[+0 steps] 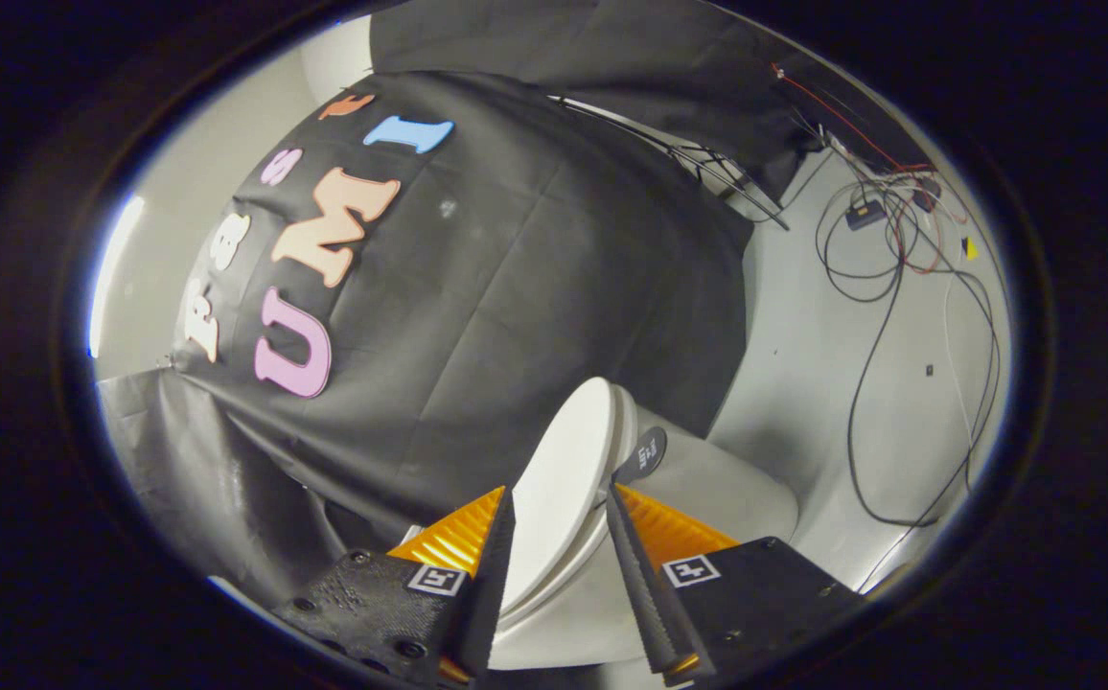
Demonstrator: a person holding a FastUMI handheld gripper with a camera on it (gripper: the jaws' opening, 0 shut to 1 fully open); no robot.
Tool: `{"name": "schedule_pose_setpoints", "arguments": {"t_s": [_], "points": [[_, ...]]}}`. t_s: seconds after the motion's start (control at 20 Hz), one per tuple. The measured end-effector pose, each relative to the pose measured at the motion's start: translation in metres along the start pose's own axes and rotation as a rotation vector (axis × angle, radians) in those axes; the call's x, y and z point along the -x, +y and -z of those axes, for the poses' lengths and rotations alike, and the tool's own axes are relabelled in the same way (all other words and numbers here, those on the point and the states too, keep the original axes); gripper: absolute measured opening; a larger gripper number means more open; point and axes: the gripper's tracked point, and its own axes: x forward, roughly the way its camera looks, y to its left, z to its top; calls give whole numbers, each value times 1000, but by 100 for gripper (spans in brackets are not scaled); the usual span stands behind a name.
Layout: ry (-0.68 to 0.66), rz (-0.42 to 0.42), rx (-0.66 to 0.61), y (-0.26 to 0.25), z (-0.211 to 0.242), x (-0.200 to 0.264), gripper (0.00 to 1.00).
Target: Open the toilet lid.
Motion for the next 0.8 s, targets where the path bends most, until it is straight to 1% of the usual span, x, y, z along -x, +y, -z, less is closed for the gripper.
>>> {"name": "schedule_pose_setpoints", "arguments": {"t_s": [0.25, 0.5, 0.6, 0.8], "points": [[21, 29, -119, -8, 34, -24, 60], [48, 52, -185, -9, 61, -44, 60], [43, 53, -205, -9, 64, -47, 60], [10, 90, -257, -17, 65, -53, 60]]}}
